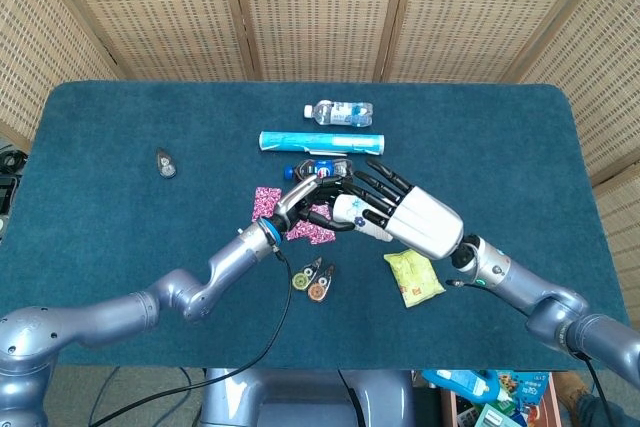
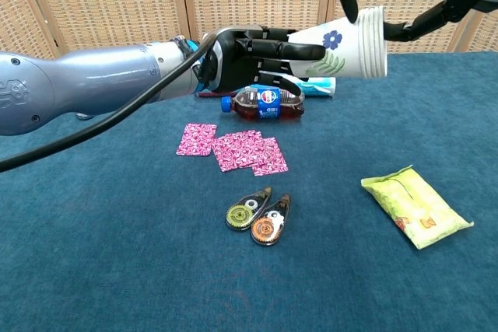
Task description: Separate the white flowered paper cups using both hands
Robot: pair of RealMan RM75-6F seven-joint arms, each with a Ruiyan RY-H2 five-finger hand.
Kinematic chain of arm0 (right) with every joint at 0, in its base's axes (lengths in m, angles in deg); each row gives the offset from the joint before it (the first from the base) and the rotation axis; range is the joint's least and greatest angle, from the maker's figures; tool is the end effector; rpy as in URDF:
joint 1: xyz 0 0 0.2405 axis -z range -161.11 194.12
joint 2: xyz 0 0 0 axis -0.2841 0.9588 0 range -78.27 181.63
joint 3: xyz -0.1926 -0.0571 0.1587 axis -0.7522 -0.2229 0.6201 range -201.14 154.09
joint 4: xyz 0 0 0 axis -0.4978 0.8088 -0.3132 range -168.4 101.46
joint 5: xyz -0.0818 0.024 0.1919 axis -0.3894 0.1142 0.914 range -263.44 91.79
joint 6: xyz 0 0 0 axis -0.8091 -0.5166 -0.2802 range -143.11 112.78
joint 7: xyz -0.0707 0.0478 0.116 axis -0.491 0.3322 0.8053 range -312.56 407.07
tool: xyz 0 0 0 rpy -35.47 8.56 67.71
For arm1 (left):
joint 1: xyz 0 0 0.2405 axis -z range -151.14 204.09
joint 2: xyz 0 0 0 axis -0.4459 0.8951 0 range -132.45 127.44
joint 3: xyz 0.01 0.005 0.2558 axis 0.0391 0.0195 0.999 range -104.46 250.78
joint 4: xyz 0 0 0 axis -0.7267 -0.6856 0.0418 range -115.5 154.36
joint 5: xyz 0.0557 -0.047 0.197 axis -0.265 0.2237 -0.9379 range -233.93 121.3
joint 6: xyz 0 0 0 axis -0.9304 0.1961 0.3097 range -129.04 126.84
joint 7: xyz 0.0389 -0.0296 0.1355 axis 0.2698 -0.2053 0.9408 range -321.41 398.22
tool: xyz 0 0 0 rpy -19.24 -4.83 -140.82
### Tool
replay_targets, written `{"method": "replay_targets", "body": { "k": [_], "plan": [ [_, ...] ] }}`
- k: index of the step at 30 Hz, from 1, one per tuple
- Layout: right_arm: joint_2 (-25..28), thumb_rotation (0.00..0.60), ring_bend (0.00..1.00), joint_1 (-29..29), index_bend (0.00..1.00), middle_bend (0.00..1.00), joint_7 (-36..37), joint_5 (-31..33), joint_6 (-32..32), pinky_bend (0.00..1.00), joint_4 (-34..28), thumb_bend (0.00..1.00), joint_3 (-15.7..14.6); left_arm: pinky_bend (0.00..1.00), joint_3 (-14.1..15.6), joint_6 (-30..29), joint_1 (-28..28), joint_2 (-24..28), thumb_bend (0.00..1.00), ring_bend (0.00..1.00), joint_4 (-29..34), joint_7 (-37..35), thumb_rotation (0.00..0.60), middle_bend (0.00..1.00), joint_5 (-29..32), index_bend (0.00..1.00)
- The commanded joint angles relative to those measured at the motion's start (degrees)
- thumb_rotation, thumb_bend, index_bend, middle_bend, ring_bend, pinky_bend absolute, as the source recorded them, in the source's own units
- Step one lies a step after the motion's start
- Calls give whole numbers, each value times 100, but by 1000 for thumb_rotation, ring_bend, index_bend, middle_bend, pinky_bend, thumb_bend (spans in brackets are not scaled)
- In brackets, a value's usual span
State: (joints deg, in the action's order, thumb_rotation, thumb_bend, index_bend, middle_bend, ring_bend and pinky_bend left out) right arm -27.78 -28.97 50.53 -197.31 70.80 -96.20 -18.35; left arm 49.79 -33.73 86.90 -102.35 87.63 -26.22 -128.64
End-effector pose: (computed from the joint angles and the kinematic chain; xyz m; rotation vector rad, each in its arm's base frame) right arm -0.1313 -0.3516 0.0938 2.0162 0.0962 1.4061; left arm -0.0121 0.3993 -0.0695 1.4082 2.3176 1.4996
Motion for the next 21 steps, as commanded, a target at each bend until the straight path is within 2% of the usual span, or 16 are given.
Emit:
{"method": "replay_targets", "body": {
  "k": [1,21],
  "plan": [
    [-18,600,152,-5,665,260,4,5,14,109,8,585,-10,476,4,4,-3,0,120,483,2,-4,600,496,-12,522],
    [-81,600,153,3,629,263,165,60,242,114,74,586,-89,476,14,63,-15,-47,120,483,-65,-10,600,496,-35,522]
  ]
}}
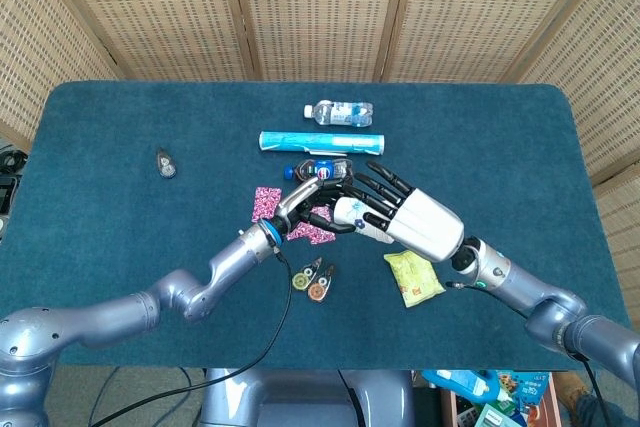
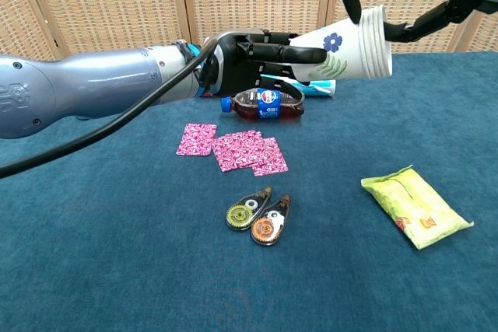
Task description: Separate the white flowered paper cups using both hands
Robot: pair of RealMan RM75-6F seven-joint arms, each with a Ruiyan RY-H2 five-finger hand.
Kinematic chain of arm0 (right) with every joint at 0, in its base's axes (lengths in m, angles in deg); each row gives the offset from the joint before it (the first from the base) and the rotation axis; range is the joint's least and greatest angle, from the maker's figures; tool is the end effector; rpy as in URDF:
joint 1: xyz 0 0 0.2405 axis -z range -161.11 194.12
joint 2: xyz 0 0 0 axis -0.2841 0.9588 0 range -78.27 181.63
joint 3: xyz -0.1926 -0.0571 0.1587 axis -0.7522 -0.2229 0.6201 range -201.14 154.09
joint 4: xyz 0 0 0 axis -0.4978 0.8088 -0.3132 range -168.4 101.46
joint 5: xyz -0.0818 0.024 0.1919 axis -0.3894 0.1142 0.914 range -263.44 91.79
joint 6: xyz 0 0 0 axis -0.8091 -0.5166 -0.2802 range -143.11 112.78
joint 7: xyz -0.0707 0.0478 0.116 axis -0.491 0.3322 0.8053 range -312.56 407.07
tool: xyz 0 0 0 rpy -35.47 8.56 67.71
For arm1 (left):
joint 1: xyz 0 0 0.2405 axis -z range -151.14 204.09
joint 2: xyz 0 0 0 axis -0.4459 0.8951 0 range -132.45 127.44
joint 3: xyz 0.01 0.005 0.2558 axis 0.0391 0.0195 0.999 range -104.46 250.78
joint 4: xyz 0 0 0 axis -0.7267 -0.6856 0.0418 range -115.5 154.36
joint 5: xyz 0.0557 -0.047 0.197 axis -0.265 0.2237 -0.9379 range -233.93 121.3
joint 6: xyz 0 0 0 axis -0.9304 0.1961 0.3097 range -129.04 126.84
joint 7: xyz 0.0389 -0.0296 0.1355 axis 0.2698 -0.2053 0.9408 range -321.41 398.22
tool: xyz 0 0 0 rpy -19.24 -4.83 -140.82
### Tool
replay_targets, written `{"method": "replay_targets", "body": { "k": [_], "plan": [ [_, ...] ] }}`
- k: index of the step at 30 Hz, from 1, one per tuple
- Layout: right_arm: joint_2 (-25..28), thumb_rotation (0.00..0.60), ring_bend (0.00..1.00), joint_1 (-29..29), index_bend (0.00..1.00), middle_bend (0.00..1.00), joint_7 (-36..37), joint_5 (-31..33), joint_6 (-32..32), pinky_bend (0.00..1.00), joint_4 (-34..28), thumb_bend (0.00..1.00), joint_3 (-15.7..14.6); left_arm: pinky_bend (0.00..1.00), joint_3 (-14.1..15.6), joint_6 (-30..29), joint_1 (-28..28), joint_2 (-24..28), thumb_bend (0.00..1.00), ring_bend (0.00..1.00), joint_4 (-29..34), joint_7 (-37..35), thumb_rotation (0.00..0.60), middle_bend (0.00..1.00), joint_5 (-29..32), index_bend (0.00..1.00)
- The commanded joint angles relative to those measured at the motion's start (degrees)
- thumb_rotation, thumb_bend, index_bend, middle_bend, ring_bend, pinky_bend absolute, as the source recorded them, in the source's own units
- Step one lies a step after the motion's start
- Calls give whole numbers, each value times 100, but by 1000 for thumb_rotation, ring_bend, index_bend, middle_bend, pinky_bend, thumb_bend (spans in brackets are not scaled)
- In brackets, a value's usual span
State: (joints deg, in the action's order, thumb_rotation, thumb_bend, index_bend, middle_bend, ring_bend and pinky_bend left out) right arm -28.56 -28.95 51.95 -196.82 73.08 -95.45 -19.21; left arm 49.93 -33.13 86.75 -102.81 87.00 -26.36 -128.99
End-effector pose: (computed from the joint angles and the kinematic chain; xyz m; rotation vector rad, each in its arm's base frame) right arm -0.1323 -0.3484 0.0933 2.0063 0.0771 1.4523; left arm -0.0148 0.3985 -0.0732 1.4149 2.3300 1.4854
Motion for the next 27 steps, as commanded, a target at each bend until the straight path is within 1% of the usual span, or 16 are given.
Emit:
{"method": "replay_targets", "body": {
  "k": [1,13,18,27],
  "plan": [
    [-5,600,154,2,626,263,45,17,23,117,-1,585,-5,476,-1,6,2,-4,120,483,-5,6,600,496,3,522],
    [-49,600,158,5,623,274,161,33,191,134,71,586,-12,476,-24,46,-3,-26,120,483,-27,40,600,496,48,522],
    [-63,600,159,4,668,276,151,36,206,140,96,585,-26,476,-36,42,-16,-16,120,483,-11,55,600,496,55,522],
    [-58,600,158,12,712,277,103,34,248,146,107,586,-47,476,-49,32,-37,-8,120,483,20,87,600,496,64,522]
  ]
}}
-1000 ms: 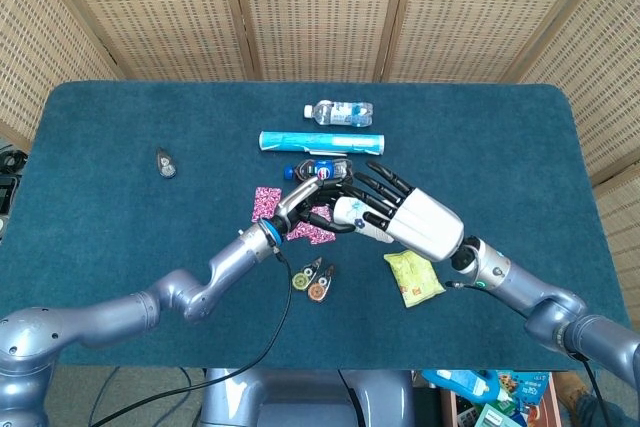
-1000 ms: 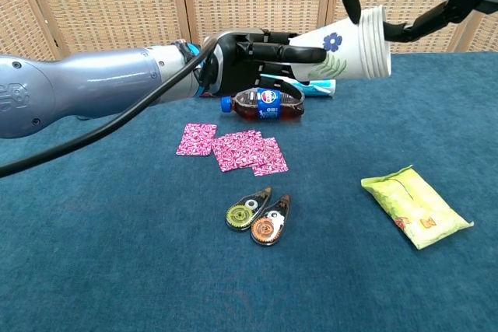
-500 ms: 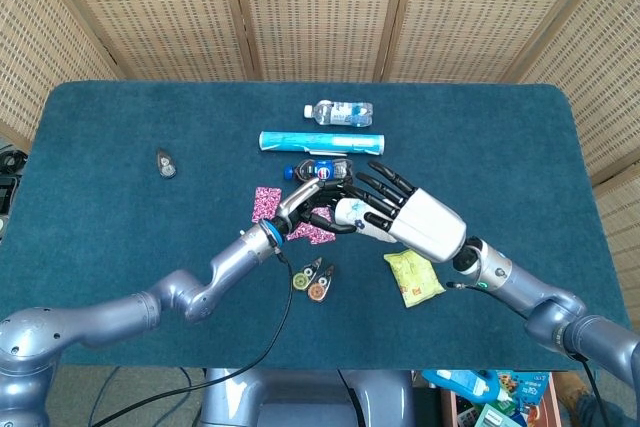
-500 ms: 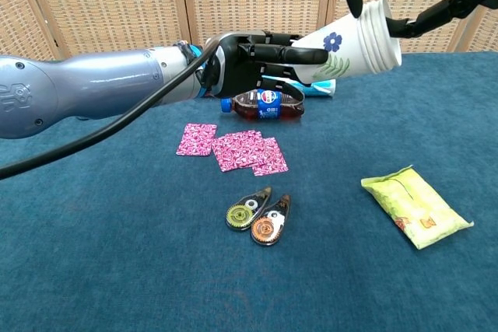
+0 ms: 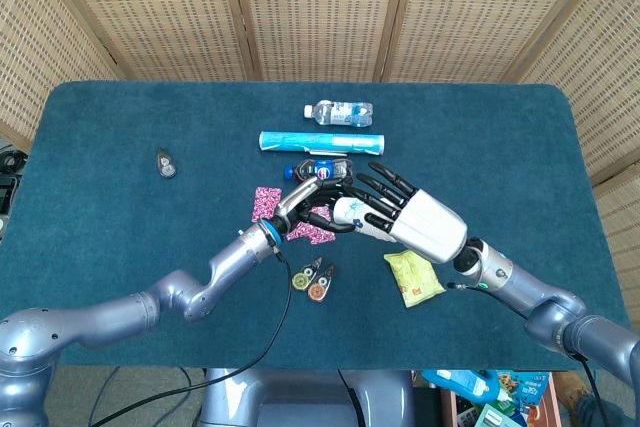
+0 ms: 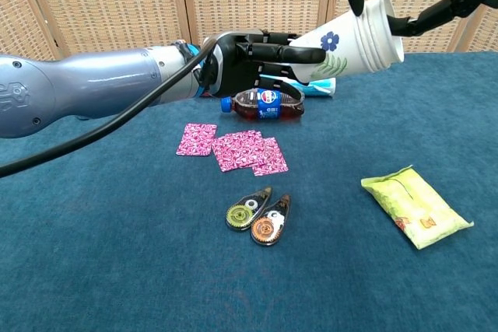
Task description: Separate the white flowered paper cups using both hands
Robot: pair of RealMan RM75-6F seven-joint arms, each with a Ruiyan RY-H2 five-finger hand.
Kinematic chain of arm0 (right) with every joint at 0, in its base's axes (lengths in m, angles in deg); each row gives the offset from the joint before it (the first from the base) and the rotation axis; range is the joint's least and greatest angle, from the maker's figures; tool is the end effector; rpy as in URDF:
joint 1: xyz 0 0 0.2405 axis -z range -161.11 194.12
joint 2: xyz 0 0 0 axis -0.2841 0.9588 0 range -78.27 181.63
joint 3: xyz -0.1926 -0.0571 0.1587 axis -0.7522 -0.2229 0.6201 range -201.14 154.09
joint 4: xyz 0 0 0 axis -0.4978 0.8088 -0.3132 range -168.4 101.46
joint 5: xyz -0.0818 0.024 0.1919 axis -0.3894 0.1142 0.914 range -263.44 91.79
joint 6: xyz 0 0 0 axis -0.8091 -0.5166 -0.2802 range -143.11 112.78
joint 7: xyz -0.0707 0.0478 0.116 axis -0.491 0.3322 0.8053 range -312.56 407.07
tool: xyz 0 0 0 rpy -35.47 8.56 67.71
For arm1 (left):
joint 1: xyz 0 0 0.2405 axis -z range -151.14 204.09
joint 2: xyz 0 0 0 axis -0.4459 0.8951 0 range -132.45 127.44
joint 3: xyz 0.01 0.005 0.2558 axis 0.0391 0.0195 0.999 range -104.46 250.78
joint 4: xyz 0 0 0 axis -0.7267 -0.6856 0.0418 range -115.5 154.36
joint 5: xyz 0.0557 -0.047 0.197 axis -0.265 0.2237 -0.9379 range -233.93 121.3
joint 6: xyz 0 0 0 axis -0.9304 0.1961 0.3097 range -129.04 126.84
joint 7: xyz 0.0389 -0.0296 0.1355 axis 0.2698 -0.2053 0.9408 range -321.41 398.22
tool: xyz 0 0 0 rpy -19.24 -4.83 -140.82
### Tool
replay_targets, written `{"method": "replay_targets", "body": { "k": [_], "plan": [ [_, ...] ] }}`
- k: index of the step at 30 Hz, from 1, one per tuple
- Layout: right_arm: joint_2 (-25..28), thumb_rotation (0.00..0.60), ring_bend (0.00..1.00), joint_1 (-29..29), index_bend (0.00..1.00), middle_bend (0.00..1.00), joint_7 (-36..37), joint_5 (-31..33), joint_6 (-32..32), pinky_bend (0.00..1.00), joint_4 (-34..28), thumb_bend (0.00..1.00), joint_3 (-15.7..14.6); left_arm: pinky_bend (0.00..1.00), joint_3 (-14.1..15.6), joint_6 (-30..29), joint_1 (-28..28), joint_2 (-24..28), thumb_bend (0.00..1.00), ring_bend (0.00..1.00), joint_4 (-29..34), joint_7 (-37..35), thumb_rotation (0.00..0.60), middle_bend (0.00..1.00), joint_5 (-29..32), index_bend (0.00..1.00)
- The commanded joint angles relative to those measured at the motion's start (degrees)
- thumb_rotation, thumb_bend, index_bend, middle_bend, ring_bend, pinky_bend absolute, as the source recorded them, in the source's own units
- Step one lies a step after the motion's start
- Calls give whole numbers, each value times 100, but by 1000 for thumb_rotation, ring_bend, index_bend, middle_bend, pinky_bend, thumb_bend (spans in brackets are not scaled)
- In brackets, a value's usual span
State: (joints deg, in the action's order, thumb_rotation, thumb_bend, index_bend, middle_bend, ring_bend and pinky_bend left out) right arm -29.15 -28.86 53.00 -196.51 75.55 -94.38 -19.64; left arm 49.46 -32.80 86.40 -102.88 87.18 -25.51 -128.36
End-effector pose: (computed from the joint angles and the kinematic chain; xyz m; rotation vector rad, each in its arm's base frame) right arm -0.1334 -0.3464 0.0957 1.9861 0.0775 1.4936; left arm -0.0158 0.3987 -0.0730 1.4072 2.3390 1.4880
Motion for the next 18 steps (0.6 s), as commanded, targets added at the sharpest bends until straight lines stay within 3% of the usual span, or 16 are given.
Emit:
{"method": "replay_targets", "body": {
  "k": [1,18],
  "plan": [
    [3,600,158,6,713,277,-5,5,0,149,2,586,-11,476,-4,-2,-4,-2,120,483,2,6,600,496,3,522],
    [204,600,158,243,715,279,31,11,297,160,206,585,-131,476,33,-100,-309,387,120,483,-142,-160,600,496,-73,522]
  ]
}}
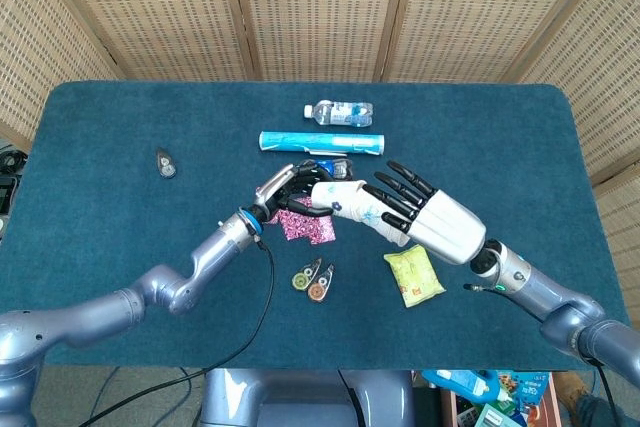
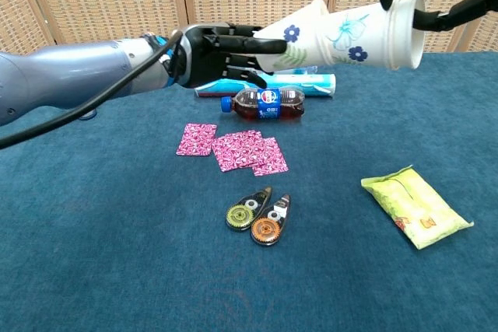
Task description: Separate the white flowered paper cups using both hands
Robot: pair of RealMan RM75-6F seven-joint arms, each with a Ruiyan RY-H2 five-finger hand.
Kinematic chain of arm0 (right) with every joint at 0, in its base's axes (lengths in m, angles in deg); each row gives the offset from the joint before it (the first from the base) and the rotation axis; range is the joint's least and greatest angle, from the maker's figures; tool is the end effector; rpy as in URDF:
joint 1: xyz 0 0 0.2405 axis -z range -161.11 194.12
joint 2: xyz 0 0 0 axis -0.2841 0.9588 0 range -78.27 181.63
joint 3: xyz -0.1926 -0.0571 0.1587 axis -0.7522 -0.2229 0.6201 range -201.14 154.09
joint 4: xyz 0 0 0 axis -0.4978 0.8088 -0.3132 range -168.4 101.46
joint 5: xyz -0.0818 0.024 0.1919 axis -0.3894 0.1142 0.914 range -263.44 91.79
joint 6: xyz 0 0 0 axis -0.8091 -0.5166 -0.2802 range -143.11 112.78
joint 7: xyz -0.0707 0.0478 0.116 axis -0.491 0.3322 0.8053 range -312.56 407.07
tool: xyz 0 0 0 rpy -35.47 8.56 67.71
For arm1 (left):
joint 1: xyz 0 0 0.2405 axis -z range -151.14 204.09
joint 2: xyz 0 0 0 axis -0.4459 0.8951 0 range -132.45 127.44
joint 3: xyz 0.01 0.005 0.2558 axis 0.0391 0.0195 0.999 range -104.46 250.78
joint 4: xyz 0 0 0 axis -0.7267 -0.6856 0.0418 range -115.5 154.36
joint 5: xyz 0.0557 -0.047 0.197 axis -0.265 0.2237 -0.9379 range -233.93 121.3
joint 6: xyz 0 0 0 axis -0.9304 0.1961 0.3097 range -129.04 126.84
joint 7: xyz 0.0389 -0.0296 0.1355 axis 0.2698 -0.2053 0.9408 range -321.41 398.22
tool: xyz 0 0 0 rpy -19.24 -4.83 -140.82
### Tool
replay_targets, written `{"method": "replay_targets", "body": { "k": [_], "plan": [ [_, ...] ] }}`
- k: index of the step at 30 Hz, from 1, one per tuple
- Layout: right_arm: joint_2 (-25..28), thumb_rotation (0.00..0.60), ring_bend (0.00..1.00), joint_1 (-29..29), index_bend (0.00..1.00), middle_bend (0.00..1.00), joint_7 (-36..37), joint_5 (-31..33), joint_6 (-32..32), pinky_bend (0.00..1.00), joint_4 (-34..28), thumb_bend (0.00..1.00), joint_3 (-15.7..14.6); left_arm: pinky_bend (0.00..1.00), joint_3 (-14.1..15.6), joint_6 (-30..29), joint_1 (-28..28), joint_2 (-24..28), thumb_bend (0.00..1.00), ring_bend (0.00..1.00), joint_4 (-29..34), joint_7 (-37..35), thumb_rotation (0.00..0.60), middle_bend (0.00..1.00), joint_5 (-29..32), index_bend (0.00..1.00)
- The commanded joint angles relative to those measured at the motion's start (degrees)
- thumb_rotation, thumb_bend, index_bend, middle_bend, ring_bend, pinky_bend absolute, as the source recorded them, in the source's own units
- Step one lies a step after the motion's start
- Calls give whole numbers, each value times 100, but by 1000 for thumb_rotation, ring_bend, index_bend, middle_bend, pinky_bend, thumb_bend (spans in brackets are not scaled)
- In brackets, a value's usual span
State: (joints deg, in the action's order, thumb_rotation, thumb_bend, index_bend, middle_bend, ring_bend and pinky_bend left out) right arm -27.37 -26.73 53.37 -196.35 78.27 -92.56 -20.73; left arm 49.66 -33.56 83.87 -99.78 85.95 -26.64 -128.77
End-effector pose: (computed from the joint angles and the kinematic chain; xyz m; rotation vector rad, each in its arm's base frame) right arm -0.1540 -0.3427 0.1121 1.9650 0.0984 1.4526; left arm -0.0465 0.4163 -0.0504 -1.3575 -2.3224 -1.5427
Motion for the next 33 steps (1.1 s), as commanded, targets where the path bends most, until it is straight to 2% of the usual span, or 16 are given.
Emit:
{"method": "replay_targets", "body": {
  "k": [1,6,15,21,28,33],
  "plan": [
    [47,600,158,54,715,279,-20,-11,42,160,46,585,-40,476,24,-42,-97,142,120,483,-27,-72,600,496,-59,522],
    [156,600,158,134,715,279,-81,-33,57,160,139,586,-115,476,109,-173,-272,438,120,483,-107,-60,600,496,-199,522],
    [491,600,158,112,715,279,-354,-224,-234,160,223,586,-342,476,292,-665,-688,1302,120,483,-145,235,600,496,-542,522],
    [732,600,160,-139,715,281,-1001,-606,-846,160,159,586,-593,476,676,-861,-945,1980,120,483,-67,928,600,496,-877,522],
    [771,600,166,-471,715,287,-1829,-993,-1663,179,160,585,-828,476,1126,-778,-1072,2483,120,483,-91,2414,600,498,-989,522],
    [677,600,170,-697,715,287,-2249,-1113,-2338,179,192,585,-957,476,1305,-736,-1171,2549,120,483,-107,3985,600,499,-646,522]
  ]
}}
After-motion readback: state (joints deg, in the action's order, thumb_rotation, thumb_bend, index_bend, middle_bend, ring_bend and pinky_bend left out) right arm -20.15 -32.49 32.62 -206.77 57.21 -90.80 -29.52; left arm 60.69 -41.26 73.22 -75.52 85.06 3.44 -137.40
